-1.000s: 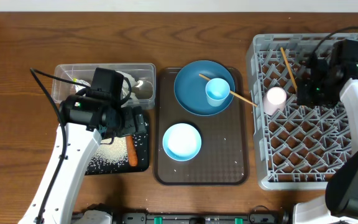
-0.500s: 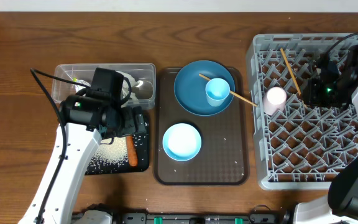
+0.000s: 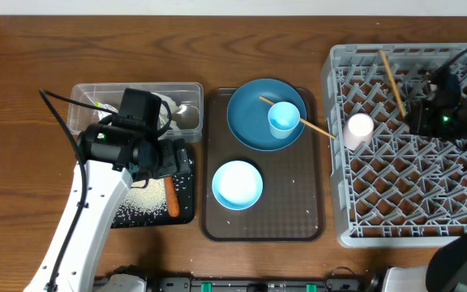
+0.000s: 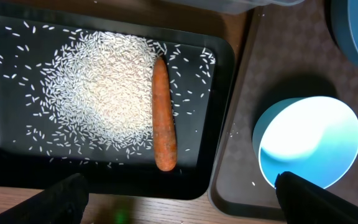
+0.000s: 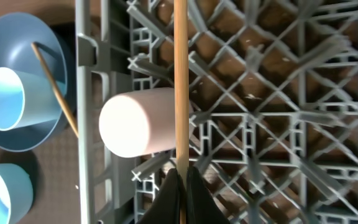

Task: Sort waste into correct bins and load items into the dishwasher rack
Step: 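Carry the chopstick with right gripper and stand it in the rack, then grasp the second chopstick on the blue plate with right gripper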

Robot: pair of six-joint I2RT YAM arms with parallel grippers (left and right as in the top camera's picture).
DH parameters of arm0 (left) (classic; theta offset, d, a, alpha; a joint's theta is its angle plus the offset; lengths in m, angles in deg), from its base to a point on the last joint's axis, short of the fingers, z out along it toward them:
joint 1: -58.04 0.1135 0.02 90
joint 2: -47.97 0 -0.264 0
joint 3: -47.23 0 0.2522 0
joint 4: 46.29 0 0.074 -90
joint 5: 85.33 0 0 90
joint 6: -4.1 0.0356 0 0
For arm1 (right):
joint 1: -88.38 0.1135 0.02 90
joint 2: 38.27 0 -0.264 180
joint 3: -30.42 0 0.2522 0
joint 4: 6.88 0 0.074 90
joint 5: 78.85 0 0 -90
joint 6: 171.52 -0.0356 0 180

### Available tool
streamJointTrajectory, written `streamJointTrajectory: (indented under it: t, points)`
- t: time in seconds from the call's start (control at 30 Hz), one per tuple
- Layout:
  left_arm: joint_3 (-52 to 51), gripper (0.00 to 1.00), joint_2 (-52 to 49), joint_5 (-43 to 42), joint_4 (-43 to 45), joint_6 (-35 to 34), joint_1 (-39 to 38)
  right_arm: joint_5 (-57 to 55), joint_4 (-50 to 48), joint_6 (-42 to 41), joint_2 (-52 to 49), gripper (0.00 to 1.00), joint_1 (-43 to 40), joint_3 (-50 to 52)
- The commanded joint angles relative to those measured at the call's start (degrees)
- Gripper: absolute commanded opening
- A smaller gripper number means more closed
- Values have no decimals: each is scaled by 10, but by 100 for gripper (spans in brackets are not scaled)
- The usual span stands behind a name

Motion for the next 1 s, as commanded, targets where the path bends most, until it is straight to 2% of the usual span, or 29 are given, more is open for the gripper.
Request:
streamJointTrajectory:
  t: [0.0, 0.33, 0.4, 0.43, 0.47, 0.5, 0.6, 0.63, 0.73, 0.8, 0.87, 0.97]
  points:
    - [7, 99, 6, 7, 0, 3, 2, -50, -3, -2, 3, 1, -1, 3]
    - [7, 99, 6, 7, 0, 3, 2, -44, -11, -3, -23, 1, 2, 20]
    - [7, 99, 6, 7, 0, 3, 2, -44, -11, -3, -23, 15, 2, 20]
    - [7, 99, 6, 7, 0, 3, 2, -44, -10, -3, -23, 27, 2, 20]
    - [7, 99, 6, 7, 0, 3, 2, -44, -10, -3, -23, 46, 2, 20]
    - [7, 99, 6, 7, 0, 3, 2, -44, -10, -4, -23, 58, 2, 20]
    - [7, 99, 6, 7, 0, 3, 2, -39, -11, -17, -23, 80, 2, 20]
    - [7, 99, 6, 7, 0, 3, 2, -35, -10, -21, -23, 79, 2, 20]
    - [7, 99, 6, 7, 0, 3, 2, 6, -2, -35, -20, 65, 3, 12]
    - [7, 99, 6, 7, 0, 3, 2, 50, -1, -36, -14, 63, 14, 4]
    - [7, 99, 6, 7, 0, 3, 2, 54, -5, -35, -3, 63, 35, 2]
    - [7, 99, 6, 7, 0, 3, 2, 54, -16, -13, 2, 57, 81, 2]
